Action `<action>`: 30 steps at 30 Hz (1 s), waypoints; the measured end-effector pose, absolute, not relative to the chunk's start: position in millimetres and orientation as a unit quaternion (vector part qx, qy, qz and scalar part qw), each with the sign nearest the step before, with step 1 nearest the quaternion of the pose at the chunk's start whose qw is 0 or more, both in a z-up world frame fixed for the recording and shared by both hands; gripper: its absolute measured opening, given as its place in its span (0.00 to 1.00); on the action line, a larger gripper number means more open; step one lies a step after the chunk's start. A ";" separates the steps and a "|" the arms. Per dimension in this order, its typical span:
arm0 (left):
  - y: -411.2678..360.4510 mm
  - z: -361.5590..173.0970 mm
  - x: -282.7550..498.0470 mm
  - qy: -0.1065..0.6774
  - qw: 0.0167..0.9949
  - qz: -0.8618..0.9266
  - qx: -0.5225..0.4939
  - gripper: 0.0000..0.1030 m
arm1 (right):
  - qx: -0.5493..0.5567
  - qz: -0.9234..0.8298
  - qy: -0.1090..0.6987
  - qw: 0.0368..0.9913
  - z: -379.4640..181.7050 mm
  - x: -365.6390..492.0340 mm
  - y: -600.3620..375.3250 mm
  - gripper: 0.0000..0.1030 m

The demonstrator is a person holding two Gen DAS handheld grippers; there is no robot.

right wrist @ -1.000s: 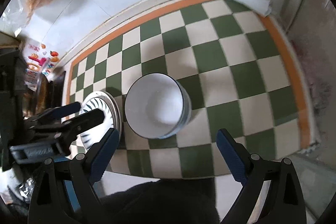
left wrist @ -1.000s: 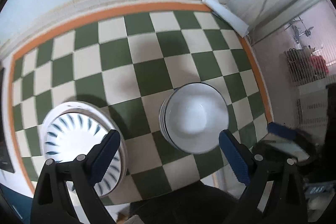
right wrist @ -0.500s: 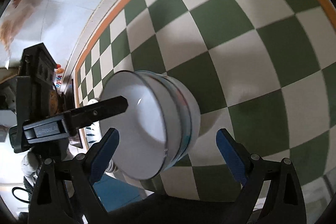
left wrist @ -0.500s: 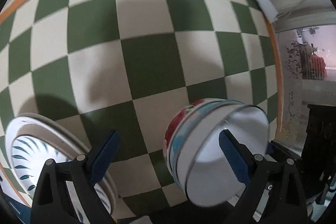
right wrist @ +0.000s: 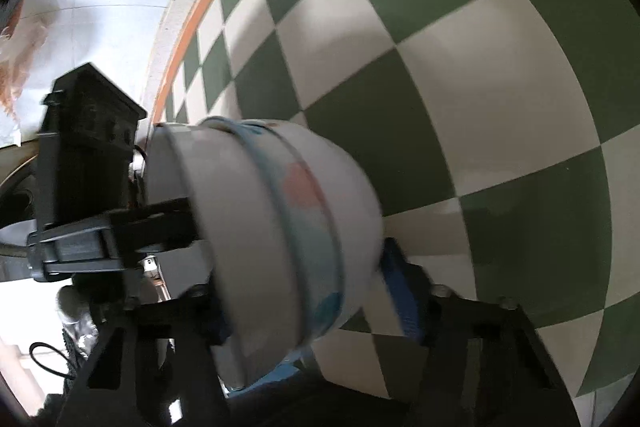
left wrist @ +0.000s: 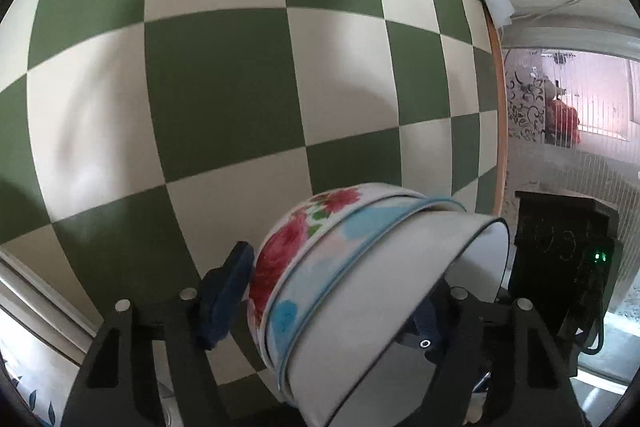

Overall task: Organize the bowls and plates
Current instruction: 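Carry the bowl stack with both grippers over the plate stack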

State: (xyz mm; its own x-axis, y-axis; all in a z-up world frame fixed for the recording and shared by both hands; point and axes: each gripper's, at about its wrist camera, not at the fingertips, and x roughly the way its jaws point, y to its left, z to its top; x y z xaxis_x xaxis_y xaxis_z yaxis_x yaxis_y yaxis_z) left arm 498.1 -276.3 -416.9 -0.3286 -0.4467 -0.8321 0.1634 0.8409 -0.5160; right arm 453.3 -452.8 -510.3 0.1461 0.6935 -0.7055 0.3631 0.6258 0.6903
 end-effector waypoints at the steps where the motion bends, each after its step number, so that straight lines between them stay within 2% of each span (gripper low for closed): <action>1: -276.2 -416.1 498.1 0.768 0.574 -0.268 -0.092 0.68 | 0.419 0.132 0.637 0.633 -511.6 452.6 -454.3 0.55; 13: -272.0 -403.4 486.0 0.752 0.604 -0.248 -0.089 0.67 | 0.415 0.151 0.628 0.641 -513.4 453.5 -451.5 0.54; 30: -218.8 -347.7 484.2 0.716 0.654 -0.209 -0.127 0.67 | 0.363 0.213 0.634 0.649 -454.8 488.7 -418.8 0.54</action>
State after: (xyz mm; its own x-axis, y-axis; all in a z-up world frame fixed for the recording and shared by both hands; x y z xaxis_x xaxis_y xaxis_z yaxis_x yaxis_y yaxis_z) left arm 484.2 -218.8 -347.7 -0.1123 -0.4549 -0.8834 0.0914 0.8806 -0.4650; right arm 488.7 -418.8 -454.8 0.1062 0.7363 -0.6682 0.1836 0.6460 0.7410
